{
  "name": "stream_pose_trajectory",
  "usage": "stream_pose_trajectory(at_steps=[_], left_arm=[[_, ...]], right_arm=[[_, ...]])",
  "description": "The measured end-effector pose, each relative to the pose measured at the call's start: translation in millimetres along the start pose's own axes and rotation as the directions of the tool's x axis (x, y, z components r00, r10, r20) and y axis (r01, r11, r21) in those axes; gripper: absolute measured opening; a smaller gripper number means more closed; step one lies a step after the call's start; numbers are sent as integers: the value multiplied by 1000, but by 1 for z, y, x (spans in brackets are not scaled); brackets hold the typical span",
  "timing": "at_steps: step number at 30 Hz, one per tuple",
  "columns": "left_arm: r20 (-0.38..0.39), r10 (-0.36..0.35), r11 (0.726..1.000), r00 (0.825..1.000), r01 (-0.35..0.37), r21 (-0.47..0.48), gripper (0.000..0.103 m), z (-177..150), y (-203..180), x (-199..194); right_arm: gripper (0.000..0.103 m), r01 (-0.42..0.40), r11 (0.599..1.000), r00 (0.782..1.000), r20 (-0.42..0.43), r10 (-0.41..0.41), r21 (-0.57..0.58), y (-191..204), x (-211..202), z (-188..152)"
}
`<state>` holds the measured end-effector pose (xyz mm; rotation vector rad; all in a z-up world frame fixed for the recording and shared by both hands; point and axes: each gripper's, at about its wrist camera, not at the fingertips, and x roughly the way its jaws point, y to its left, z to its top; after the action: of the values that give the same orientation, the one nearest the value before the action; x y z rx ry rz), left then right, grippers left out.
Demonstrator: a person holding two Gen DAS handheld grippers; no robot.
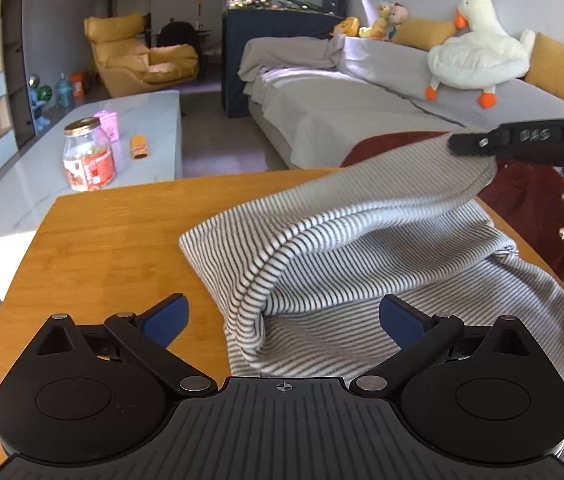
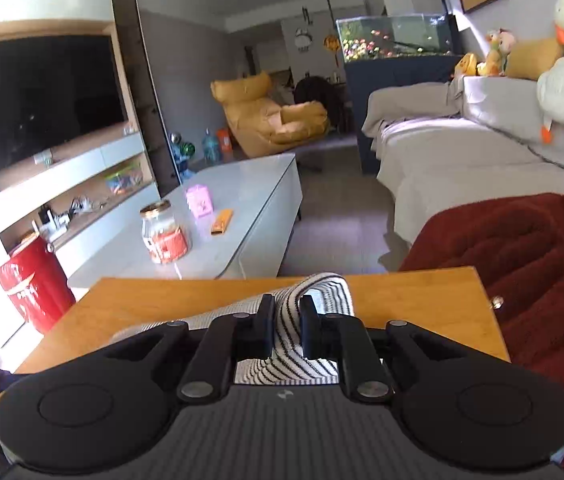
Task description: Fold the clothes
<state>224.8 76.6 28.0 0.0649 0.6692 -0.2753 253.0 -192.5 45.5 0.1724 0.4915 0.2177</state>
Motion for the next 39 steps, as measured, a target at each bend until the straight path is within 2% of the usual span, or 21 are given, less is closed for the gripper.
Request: stream_pose_trajectory(at_steps=[2, 7, 10, 12, 14, 16, 18, 21, 24, 28, 33, 37, 39], left_arm=[[-14, 44, 999, 999, -44, 12, 103, 4, 2, 14], [-69, 113, 993, 991, -111, 40, 103, -1, 16, 27], [-91, 172, 983, 981, -166, 74, 103, -10, 23, 24], [-89, 169, 985, 982, -165, 50, 103, -10, 27, 15], [-66, 149, 989, 987, -148, 21, 103, -8, 26, 0], [-30, 112, 994, 993, -112, 12, 103, -6, 19, -18], [-4, 70, 997, 998, -69, 25, 103, -9, 9, -36], [9, 30, 994, 1000, -30, 103, 103, -23, -12, -61], [3, -10, 986, 1000, 9, 167, 103, -43, -29, -83], [-16, -34, 983, 999, 36, 178, 103, -67, -39, -104], [-21, -5, 986, 1000, 9, 165, 103, -93, -49, -130], [14, 12, 982, 1000, -14, 186, 103, -102, -61, -158], [38, 21, 980, 999, -28, 196, 103, -106, -67, -170]], right_arm=[[12, 26, 999, 1000, 1, -26, 19, -12, -4, 4], [14, 155, 987, 978, -145, -149, 35, -40, 20, -35], [14, 154, 988, 980, -131, -151, 12, -40, 22, -44], [24, 136, 990, 984, -124, -131, 36, -39, 15, -41], [60, 116, 991, 989, -102, -108, 66, -38, 6, -38], [74, 92, 992, 994, -71, -86, 85, -38, -10, -41], [79, 81, 991, 995, -63, -74, 106, -37, -27, -45], [102, 41, 992, 998, -54, -35, 116, -34, -59, -55], [103, -17, 999, 999, -51, 19, 41, -20, -97, -66], [103, -107, 987, 992, -76, 98, -119, 5, -144, -83], [103, -286, 922, 948, -215, 234, -259, 29, -187, -115], [103, -342, 851, 924, -305, 229, -399, 46, -208, -149], [103, -332, 814, 929, -315, 195, -477, 55, -211, -166]])
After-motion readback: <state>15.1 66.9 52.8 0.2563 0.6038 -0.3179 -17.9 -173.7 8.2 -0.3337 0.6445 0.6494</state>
